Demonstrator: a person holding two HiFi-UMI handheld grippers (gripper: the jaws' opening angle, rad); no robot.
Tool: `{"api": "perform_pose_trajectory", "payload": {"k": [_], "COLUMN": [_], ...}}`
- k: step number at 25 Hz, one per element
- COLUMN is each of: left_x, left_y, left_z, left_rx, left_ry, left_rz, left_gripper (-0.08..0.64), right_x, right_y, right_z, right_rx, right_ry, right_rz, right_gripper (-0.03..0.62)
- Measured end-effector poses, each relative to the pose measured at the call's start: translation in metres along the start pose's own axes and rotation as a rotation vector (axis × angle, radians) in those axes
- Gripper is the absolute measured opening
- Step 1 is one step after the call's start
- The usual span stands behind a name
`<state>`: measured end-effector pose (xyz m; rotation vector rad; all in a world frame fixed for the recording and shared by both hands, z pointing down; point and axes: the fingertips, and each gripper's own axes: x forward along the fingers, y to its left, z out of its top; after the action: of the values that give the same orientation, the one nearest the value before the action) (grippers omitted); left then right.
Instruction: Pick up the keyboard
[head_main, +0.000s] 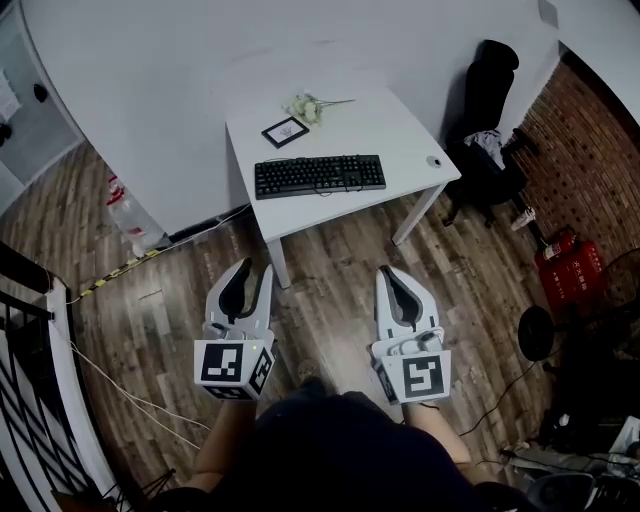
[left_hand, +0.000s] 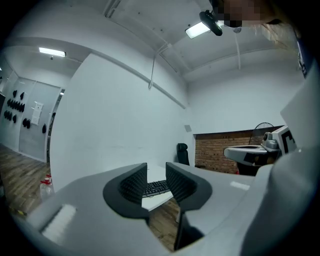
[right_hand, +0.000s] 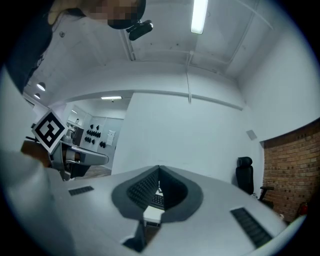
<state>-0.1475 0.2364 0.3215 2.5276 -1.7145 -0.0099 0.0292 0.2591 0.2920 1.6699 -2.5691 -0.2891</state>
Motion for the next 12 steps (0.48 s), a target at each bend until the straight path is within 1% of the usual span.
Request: {"api": "perform_pose_trajectory", "payload": {"k": [9, 12], "left_x": [0.054, 0.069], "left_y": [0.019, 0.027], "left_z": [-0.017, -0.02], "left_rx": [-0.018, -0.027], "left_ry": [0.049, 0.058], "left_rz": [-0.028, -0.023], "left_gripper": [0.109, 0.109], "right_x": [0.043, 0.059], "right_y": [-0.026, -0.033], "right_z": [-0.023, -0.026], "right_rx": [0.02, 0.023], "right_ry": [0.037, 0.038], "right_rz": [-0.033, -0.03], "right_gripper": [0.011, 0.011]}}
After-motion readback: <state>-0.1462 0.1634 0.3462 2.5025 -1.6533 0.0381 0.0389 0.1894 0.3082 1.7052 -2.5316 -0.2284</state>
